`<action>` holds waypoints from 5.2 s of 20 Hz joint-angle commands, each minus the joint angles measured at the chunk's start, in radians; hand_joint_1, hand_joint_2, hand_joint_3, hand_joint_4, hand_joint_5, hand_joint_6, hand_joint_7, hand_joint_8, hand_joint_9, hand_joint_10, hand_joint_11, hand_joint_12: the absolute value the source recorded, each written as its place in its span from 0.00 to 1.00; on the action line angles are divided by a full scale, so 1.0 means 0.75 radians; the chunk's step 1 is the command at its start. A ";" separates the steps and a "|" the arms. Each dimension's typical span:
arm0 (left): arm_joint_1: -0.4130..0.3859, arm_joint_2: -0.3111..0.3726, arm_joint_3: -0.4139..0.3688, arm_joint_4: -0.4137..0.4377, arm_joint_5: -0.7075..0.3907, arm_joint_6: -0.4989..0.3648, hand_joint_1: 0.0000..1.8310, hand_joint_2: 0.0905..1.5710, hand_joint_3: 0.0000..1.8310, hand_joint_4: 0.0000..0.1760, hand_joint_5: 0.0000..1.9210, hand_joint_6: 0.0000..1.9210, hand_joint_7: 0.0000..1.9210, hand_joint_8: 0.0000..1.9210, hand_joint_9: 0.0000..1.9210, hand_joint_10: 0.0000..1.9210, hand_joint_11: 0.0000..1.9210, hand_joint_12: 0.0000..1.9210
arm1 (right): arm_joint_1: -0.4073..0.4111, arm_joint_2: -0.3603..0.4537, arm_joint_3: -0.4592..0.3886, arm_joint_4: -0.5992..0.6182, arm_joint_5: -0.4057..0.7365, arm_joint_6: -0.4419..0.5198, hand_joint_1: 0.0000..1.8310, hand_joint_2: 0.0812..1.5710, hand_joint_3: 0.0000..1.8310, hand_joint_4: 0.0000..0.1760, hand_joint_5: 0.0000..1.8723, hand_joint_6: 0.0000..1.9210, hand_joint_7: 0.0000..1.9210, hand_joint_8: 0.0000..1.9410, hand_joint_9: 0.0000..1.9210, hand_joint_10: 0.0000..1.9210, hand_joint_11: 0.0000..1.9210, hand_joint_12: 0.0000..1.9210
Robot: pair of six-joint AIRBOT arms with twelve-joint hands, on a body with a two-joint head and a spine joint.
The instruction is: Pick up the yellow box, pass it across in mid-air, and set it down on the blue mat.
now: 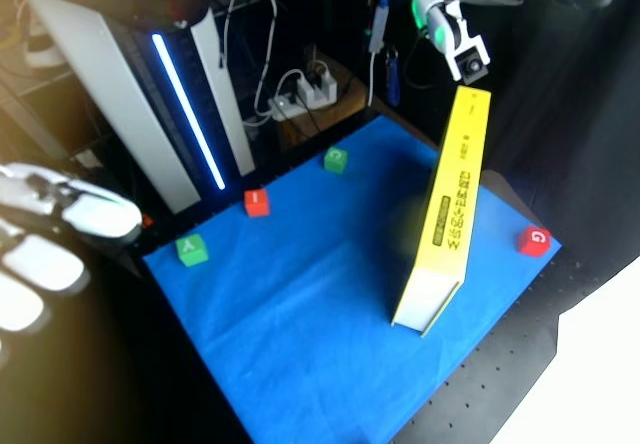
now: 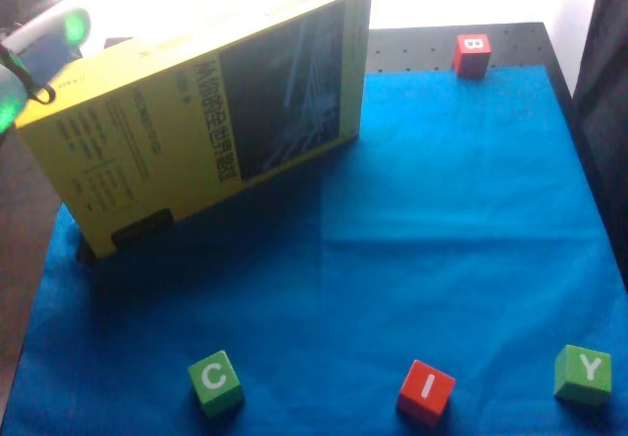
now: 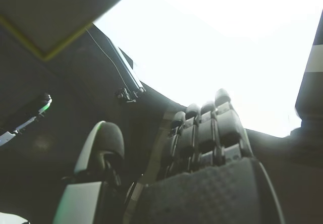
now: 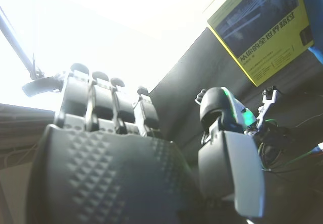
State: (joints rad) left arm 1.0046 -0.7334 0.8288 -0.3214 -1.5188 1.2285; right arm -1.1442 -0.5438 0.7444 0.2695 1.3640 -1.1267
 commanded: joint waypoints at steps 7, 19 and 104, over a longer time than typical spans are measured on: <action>-0.012 -0.008 0.002 0.040 -0.119 0.000 0.15 0.80 0.00 0.75 0.00 0.00 0.00 0.00 0.00 0.00 0.00 0.00 | 0.012 -0.014 0.013 0.013 0.108 -0.004 0.19 0.85 0.00 0.00 0.00 0.00 0.00 0.00 0.00 0.00 0.00 0.00; 0.004 -0.026 0.002 0.000 -0.084 0.001 0.21 0.75 0.00 0.86 0.00 0.00 0.00 0.00 0.00 0.00 0.00 0.00 | 0.000 -0.021 0.003 0.013 0.080 -0.004 0.10 0.81 0.00 0.00 0.00 0.00 0.00 0.00 0.00 0.00 0.00 0.00; 0.101 -0.042 0.002 -0.105 -0.164 -0.057 0.17 0.75 0.00 0.69 0.00 0.00 0.00 0.00 0.00 0.00 0.00 0.00 | -0.150 -0.071 0.069 0.243 0.118 0.245 0.86 0.73 0.00 0.00 0.58 1.00 0.68 1.00 0.75 1.00 0.79 1.00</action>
State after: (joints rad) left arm 1.0885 -0.7689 0.8318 -0.4229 -1.5143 1.1866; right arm -1.2743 -0.6044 0.8001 0.4515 1.2999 -0.9428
